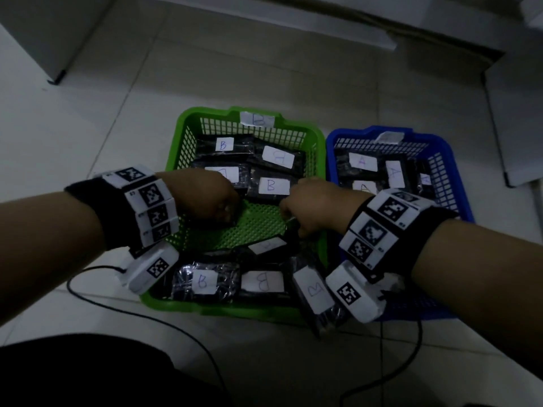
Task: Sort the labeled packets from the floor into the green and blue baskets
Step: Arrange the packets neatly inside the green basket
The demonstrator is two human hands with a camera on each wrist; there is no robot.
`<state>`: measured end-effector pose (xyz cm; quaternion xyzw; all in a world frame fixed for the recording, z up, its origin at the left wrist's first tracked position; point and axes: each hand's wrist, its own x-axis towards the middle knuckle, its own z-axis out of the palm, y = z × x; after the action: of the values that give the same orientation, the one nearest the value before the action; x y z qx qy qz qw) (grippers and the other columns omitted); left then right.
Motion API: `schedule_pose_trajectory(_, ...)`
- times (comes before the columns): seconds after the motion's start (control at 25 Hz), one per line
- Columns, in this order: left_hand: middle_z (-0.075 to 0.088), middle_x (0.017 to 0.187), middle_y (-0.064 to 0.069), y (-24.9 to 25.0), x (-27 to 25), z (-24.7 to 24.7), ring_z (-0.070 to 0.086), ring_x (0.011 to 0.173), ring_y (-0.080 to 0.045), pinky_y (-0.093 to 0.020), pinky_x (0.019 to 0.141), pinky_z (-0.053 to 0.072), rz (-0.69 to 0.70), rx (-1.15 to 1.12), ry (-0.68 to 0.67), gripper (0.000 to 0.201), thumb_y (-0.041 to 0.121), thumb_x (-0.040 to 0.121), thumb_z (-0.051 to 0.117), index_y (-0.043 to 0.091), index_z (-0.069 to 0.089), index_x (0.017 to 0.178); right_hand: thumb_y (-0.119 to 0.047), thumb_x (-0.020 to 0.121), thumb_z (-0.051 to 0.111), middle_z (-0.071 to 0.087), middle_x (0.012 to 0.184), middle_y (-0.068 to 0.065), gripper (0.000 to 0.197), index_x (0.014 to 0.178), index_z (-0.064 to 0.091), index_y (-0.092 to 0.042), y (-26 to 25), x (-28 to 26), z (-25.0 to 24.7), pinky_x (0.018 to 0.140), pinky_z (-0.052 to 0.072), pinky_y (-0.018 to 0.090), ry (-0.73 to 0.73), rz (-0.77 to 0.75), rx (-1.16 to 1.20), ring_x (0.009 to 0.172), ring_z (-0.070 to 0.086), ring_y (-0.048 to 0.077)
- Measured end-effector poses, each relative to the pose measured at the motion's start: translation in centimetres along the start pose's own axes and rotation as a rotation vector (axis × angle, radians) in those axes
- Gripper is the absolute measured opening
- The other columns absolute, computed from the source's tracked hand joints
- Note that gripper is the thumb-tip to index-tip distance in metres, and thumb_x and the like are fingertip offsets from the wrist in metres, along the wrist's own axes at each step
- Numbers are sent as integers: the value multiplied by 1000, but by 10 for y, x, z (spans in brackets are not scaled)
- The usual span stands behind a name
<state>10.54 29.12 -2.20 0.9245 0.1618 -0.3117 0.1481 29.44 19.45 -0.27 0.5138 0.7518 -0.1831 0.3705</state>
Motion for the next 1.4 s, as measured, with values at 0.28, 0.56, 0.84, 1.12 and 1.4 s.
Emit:
schedule_pose_trajectory(0.28, 65, 109, 4, 55, 14, 5, 59, 98, -16, -25, 86, 44, 25, -244, -239, 59, 63, 78, 59, 22, 54, 120, -25, 72, 76, 47, 105, 4, 39, 104, 55, -14, 4, 3, 6, 71, 40, 28, 352, -18, 670, 92, 50, 21)
schedule_pose_trajectory(0.56, 58, 106, 7, 21, 2, -20, 54, 92, -12, -21, 78, 41, -29, -249, -160, 63, 39, 68, 81, 24, 52, 121, -18, 67, 76, 48, 107, 3, 38, 96, 51, -17, -6, 13, 28, 69, 35, 31, 385, -11, 405, 101, 42, 24)
schedule_pose_trajectory(0.84, 59, 109, 4, -13, -6, -17, 58, 99, -19, -30, 77, 45, -213, 210, 50, 49, 49, 72, 71, 28, 47, 109, -20, 73, 76, 40, 123, 13, 62, 125, 44, -13, -14, 16, 33, 73, 43, 36, 324, 15, 252, 116, 40, 30)
schedule_pose_trajectory(1.12, 55, 115, -1, -7, -1, -4, 57, 104, -20, -33, 82, 50, -167, 180, -61, 43, 45, 77, 69, 20, 56, 109, -22, 68, 80, 44, 124, 12, 77, 129, 34, -12, -15, 18, 29, 69, 42, 35, 279, -11, 192, 110, 48, 31)
schedule_pose_trajectory(1.4, 66, 112, 8, -5, 2, -5, 56, 94, -7, -25, 86, 45, -64, -3, -220, 23, 31, 87, 61, 28, 68, 108, -23, 85, 63, 62, 112, 12, 44, 125, 55, -9, 3, 18, 8, 74, 44, 27, 212, 38, 574, 100, 58, 26)
